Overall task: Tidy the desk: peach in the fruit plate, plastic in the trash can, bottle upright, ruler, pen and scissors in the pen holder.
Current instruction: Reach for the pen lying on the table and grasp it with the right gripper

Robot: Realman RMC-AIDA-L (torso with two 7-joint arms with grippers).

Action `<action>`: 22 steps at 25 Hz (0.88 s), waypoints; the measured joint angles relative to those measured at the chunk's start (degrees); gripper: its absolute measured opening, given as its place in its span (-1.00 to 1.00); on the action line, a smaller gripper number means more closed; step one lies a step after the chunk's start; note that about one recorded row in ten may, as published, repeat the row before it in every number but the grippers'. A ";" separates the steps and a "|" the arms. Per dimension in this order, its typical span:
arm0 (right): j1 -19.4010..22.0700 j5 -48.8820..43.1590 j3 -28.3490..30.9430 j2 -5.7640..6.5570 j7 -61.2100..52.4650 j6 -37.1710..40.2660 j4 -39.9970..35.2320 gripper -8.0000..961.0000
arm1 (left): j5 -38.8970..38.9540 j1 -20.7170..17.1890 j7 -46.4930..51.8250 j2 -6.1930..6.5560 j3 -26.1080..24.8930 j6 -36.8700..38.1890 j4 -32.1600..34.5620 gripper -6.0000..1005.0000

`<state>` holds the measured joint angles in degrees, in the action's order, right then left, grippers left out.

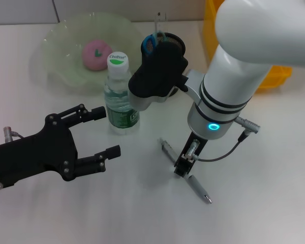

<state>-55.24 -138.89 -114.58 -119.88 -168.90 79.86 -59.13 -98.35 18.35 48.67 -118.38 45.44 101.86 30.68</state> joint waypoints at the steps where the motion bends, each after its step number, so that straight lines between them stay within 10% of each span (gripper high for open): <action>1: 0.05 0.03 -0.02 0.00 0.00 -0.17 0.01 -0.05 | 0.00 0.00 -0.08 0.00 0.00 0.00 0.00 0.59; 22: 0.96 2.33 -0.93 0.00 0.04 -1.55 0.28 -0.20 | 0.00 0.02 -0.33 0.00 0.00 0.00 -0.09 0.59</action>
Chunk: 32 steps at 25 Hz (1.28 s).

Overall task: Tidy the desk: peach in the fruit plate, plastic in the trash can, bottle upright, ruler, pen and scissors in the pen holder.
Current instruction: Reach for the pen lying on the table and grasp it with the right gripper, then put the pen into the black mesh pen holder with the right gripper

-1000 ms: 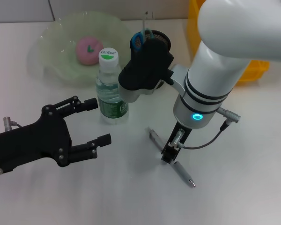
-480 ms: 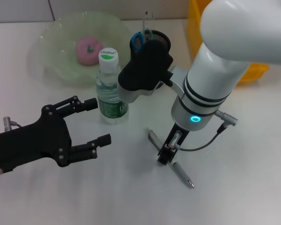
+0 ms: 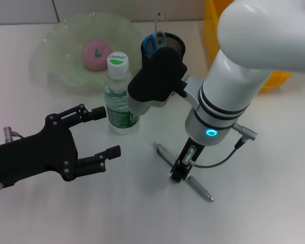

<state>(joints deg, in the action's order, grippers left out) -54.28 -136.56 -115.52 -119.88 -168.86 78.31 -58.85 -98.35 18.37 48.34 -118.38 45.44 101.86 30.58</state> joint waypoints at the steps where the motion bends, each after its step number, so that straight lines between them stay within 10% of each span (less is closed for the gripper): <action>1: 0.04 0.00 -0.02 0.00 0.00 0.00 -0.03 -0.21 | 0.00 0.00 0.00 0.00 0.00 0.00 0.00 0.59; 18: 6.44 -0.97 1.86 0.32 1.04 1.78 -7.97 -0.75 | 0.01 -0.15 0.00 -0.01 0.00 0.14 0.00 0.59; 26: 21.65 -0.45 20.03 -0.01 13.97 4.61 -22.89 -0.75 | 0.01 -0.40 0.00 0.06 -0.51 0.89 0.04 0.59; 32: 31.59 17.78 38.62 -0.05 33.12 3.04 -26.02 -0.75 | 0.06 -0.38 0.00 -0.02 -1.51 0.77 0.07 0.59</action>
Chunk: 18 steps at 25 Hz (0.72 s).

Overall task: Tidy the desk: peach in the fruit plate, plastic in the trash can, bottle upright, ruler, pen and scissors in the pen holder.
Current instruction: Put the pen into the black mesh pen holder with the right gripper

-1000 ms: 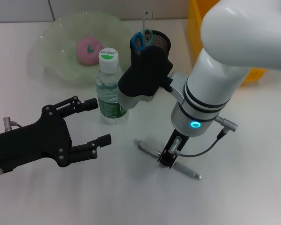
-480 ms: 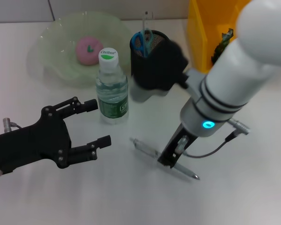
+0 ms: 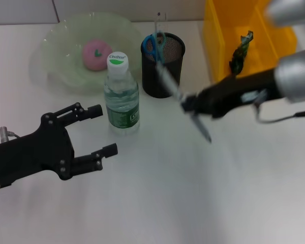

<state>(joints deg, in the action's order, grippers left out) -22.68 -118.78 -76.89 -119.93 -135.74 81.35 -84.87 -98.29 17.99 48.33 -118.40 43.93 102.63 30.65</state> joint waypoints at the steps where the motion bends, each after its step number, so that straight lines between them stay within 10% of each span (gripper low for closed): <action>1: 1.11 3.40 2.80 0.02 3.35 -0.30 0.67 -0.75 | 0.00 0.01 0.00 0.00 -0.18 -0.05 -0.01 0.59; 9: 1.07 38.53 14.65 0.63 40.97 -5.06 26.81 -0.75 | 0.04 -0.08 0.44 -0.04 -2.33 -0.14 -0.41 0.59; 18: -20.76 59.22 14.30 0.09 77.45 -17.29 68.78 -0.75 | 0.04 0.43 0.03 -0.08 -2.93 -0.30 -2.36 0.59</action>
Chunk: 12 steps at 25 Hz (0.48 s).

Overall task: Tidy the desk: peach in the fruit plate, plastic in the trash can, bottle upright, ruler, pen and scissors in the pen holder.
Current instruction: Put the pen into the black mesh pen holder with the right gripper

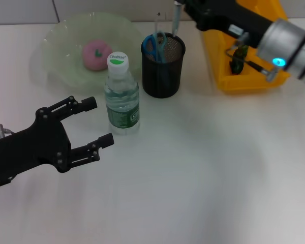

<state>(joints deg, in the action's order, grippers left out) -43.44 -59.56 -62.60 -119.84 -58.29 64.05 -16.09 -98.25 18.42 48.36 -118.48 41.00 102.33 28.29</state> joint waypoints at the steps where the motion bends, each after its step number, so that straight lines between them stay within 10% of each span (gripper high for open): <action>1: 0.00 0.00 0.00 0.00 0.00 0.00 0.00 -0.75 | 0.00 0.00 0.00 0.00 0.00 0.00 0.00 0.59; 12: -4.77 1.00 -2.18 -0.05 0.70 -7.87 4.74 -0.68 | 0.02 -0.12 -0.01 0.00 -0.47 0.31 -0.08 0.59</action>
<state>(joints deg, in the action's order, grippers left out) -48.21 -58.55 -64.78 -119.89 -57.58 56.19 -11.36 -98.23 18.30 48.35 -118.48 40.52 102.64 28.21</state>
